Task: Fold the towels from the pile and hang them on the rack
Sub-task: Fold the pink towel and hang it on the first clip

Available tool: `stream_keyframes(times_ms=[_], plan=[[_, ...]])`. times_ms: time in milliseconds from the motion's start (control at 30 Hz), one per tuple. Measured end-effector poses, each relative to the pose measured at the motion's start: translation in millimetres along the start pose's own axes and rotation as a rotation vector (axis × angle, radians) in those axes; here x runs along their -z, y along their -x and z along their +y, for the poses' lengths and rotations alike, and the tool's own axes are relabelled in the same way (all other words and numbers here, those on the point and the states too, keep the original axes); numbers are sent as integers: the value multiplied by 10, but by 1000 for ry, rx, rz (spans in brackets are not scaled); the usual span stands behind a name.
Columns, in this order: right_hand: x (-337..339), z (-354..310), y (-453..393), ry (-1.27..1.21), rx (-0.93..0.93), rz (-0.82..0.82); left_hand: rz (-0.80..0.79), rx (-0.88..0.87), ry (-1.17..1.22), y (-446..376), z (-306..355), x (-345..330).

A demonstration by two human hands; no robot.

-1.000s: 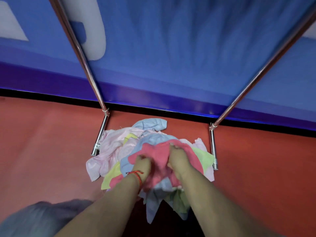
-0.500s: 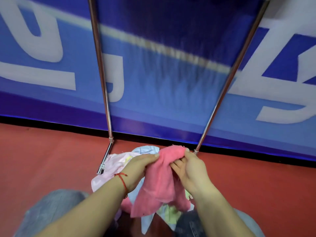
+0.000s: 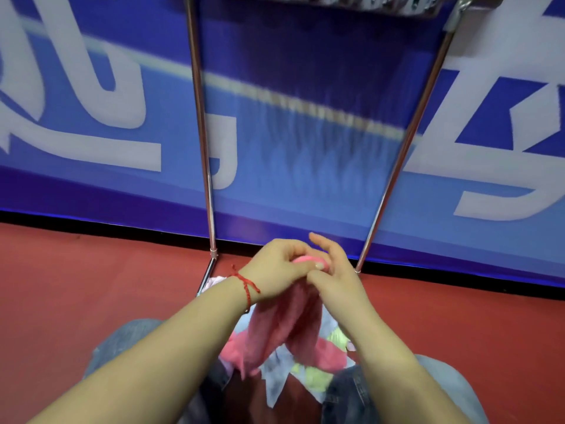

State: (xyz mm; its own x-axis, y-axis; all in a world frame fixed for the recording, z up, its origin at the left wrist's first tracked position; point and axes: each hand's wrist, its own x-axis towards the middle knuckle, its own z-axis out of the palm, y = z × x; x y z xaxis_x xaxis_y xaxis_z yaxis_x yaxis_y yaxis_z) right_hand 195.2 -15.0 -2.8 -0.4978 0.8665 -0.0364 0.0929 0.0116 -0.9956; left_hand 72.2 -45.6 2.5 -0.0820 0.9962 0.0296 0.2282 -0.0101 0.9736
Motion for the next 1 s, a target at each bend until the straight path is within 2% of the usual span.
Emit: stream_keyframes(times_ms=[33,133,200,267,367,433,500,567,633,700,867,1000], plan=[[34,-55,20,29,1,-49,-5,-42,-92,7,57,43],[127,-115,70,247,40,-61,0,-120,-330,23,184,163],[164,-113,88,334,106,-51,-24,-115,-372,52,191,198],[220,-94,117,297,139,4,-27,-60,-311,105,93,230],[387,-83,142,93,140,162,21,-1,-345,228,-175,334],[463,-50,179,43,122,209,71,30,-196,337,-285,364],[460,18,228,150,98,145,173,20,37,423,-303,353],[389,112,284,279,65,1,250,-2,226,483,-229,280],[294,158,328,337,48,-101,250,-25,307,532,-113,152],[191,144,354,290,42,-152,236,-25,267,554,-44,11],[56,25,386,-58,-22,-242,254,-64,112,575,-52,-71],[32,-37,419,32,29,-315,277,-89,-2,606,-28,-14]])
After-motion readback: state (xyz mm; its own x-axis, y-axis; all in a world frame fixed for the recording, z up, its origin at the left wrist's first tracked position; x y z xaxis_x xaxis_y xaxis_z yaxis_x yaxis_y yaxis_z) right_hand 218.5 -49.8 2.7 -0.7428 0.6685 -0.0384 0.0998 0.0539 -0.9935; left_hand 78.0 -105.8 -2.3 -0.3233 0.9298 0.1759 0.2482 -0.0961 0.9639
